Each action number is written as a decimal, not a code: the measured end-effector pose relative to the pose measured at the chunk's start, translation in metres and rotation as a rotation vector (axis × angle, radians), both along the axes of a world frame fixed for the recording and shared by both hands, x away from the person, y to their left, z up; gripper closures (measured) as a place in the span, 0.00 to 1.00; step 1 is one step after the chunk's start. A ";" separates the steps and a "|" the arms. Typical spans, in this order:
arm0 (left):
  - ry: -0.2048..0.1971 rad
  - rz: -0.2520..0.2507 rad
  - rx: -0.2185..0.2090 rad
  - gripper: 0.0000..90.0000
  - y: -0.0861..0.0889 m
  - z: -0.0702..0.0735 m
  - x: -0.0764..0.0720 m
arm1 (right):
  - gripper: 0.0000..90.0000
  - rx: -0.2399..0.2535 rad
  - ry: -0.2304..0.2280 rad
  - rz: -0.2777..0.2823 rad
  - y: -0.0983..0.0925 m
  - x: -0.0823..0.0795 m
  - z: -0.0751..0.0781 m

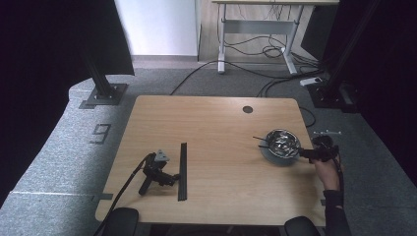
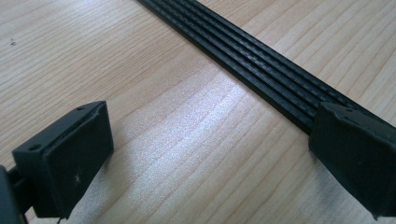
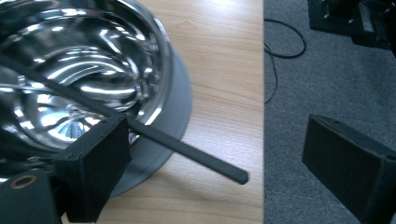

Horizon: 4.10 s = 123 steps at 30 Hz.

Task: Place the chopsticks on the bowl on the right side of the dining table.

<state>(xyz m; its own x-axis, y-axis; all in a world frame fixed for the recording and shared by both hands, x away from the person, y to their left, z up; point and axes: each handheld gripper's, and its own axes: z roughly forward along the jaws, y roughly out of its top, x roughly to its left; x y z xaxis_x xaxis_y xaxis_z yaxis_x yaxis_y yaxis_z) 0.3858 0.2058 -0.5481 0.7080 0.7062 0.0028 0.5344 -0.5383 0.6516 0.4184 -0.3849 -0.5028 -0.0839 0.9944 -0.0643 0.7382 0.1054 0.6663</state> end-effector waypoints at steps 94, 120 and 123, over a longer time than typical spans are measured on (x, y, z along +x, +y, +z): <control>0.000 0.001 -0.001 0.00 0.000 0.000 0.000 | 0.00 0.088 0.068 0.483 0.135 -0.030 0.006; 0.000 0.001 -0.001 0.00 0.000 0.000 0.000 | 0.00 0.094 0.074 0.605 0.211 -0.003 -0.013; 0.000 0.001 -0.001 0.00 0.000 0.000 0.000 | 0.00 0.094 0.071 0.613 0.219 0.000 -0.013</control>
<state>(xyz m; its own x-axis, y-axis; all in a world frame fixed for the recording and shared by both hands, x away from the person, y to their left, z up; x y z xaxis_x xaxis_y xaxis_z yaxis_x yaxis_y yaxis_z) 0.3857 0.2058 -0.5482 0.7074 0.7068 0.0017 0.5350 -0.5370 0.6523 0.4182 -0.1656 -0.5162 -0.6423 0.7650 0.0480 0.6048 0.4674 0.6448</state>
